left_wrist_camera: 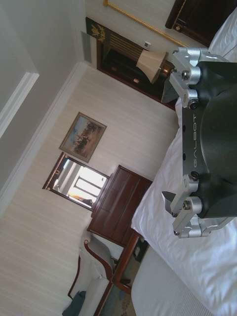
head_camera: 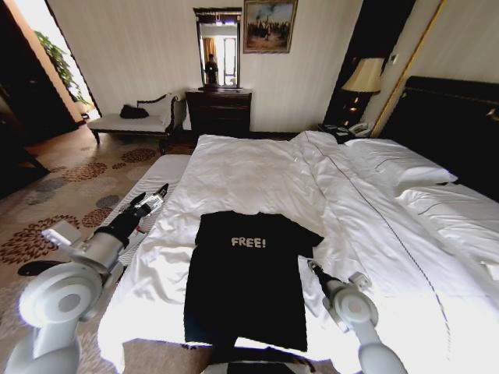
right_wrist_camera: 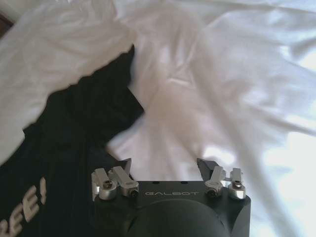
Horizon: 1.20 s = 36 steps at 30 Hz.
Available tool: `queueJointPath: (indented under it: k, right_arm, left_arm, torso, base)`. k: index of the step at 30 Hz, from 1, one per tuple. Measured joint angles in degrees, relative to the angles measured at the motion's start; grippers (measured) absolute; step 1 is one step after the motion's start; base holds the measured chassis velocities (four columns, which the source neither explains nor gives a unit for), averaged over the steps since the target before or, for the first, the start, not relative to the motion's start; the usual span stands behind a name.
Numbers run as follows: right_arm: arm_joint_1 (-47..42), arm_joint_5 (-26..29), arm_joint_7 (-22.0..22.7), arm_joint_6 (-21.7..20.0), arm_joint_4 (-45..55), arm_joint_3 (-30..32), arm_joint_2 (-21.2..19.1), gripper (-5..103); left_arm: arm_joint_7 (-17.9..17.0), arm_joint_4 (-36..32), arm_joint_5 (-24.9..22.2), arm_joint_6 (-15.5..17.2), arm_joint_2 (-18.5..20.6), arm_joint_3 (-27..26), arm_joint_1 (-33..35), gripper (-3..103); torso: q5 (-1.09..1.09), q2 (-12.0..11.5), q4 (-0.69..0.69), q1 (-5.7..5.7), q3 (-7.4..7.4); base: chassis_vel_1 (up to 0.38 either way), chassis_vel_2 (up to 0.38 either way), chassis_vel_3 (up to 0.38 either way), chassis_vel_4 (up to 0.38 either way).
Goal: Fold the clothes on the bed.
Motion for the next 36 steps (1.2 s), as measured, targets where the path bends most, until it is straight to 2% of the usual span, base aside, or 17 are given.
queueJointPath:
  k: [3,5,7,15,22,36]
  right_arm:
    - [-4.8,-0.1,-1.2,-1.6,1.0,0.1,-0.8,91]
    - [-6.0,-0.6,-1.7,-1.7,0.9,-0.2,-1.0,91]
    - [-7.4,-1.4,-2.3,-1.7,0.5,-0.9,-1.3,99]
    - [-7.8,-2.2,-3.7,-0.2,-1.4,-3.4,0.9,100]
    - [-8.4,-1.9,-4.3,0.2,2.9,-4.2,1.9,100]
    - [-7.2,-2.1,-4.6,0.3,3.0,-5.9,3.3,100]
  left_arm:
    - [0.0,-0.5,-0.1,0.0,0.1,-0.1,0.0,100]
    - [-0.1,-0.7,-0.2,0.0,0.2,-0.3,0.0,100]
    - [-0.2,-1.0,-0.5,0.0,0.4,-0.6,0.1,100]
    - [-0.3,-1.0,-1.9,0.3,1.5,-1.6,0.1,100]
    - [-0.4,-0.1,-1.0,0.3,0.9,-0.1,-0.6,100]
    - [-0.4,1.0,-0.1,0.4,0.6,1.0,-1.2,100]
  torso:
    - [0.00,0.0,-0.02,0.00,0.00]
    - [0.00,0.0,-0.01,0.00,0.00]
    - [0.00,0.0,0.00,-0.01,0.00]
    - [0.00,0.0,-0.02,0.00,0.00]
    - [0.01,0.0,0.00,0.01,0.01]
    - [0.00,0.0,0.00,0.00,0.00]
  base:
    - [0.000,0.000,0.000,0.000]
    - [0.000,0.000,0.000,0.000]
    - [0.000,0.000,0.000,0.000]
    - [0.000,0.000,0.000,0.000]
    - [0.000,0.000,0.000,0.000]
    - [0.000,0.000,0.000,0.000]
